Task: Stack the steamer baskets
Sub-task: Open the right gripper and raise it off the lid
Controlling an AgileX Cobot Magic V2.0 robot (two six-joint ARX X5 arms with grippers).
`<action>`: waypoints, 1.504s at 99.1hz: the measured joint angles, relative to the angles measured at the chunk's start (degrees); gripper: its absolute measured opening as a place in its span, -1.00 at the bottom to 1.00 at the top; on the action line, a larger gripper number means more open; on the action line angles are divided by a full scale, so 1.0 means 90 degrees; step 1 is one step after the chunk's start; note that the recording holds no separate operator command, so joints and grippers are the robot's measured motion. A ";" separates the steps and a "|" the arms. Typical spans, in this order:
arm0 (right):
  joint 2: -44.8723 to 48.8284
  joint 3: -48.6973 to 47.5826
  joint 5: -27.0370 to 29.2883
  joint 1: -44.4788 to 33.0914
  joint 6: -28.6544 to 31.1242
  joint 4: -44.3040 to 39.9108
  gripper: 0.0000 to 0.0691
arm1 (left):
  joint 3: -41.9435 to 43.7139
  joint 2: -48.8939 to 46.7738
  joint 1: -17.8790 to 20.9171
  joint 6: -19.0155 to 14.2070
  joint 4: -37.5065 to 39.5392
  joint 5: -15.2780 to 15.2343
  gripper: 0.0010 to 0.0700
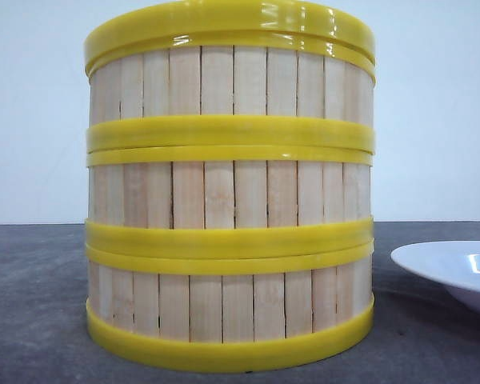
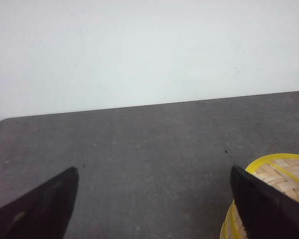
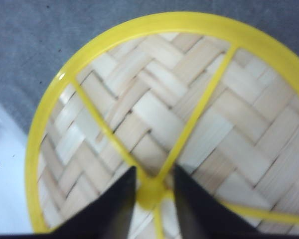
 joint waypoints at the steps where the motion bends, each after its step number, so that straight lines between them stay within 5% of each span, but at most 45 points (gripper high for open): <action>1: 0.0002 0.0000 0.0007 -0.0007 0.0000 0.0015 -0.52 | 0.0000 0.0000 0.0000 0.0000 0.0000 0.0000 0.70; 55: 0.0056 0.1200 0.0318 -0.0085 -0.0211 0.0073 -0.49 | 0.0000 0.0000 0.0000 0.0002 0.0002 0.0000 0.65; 64: -0.0168 0.1280 0.0996 0.0022 -0.0338 0.0342 -0.84 | -0.0002 -0.0002 0.0000 0.0002 0.0068 0.0000 0.14; 73: -0.0583 0.1217 0.2030 0.0323 -0.0415 0.0663 -0.93 | -0.0146 -0.0078 0.0000 0.0000 0.0413 0.0000 -0.60; 78: -0.0918 0.1071 0.2708 0.0539 -0.0442 0.0928 -0.95 | -0.0364 -0.0211 0.0000 0.0000 0.0653 -0.0002 -0.81; 90: -0.2079 0.0029 0.3971 0.0928 -0.0486 0.1875 -0.96 | -0.1428 -0.0874 0.0000 0.0000 0.1532 -0.0291 -0.95; 99: -0.3147 -0.1382 0.4031 0.0940 -0.0736 0.3036 -0.96 | -0.2594 -0.1666 0.0000 0.0000 0.2285 -0.0508 -0.96; 121: -0.5799 -0.5787 0.4160 0.0702 -0.2261 0.5838 -0.96 | -0.5493 -0.3325 0.0000 -0.0151 0.3237 -0.0376 -0.97; 134: -0.6734 -0.7354 0.4274 -0.0029 -0.2565 0.6324 -0.96 | -0.5821 -0.3453 0.0000 -0.0192 0.3162 -0.0376 -0.97; 149: -0.7244 -0.7492 0.4299 -0.0413 -0.2620 0.6224 -0.96 | -0.5736 -0.3512 0.0000 -0.0204 0.3288 -0.0376 -0.96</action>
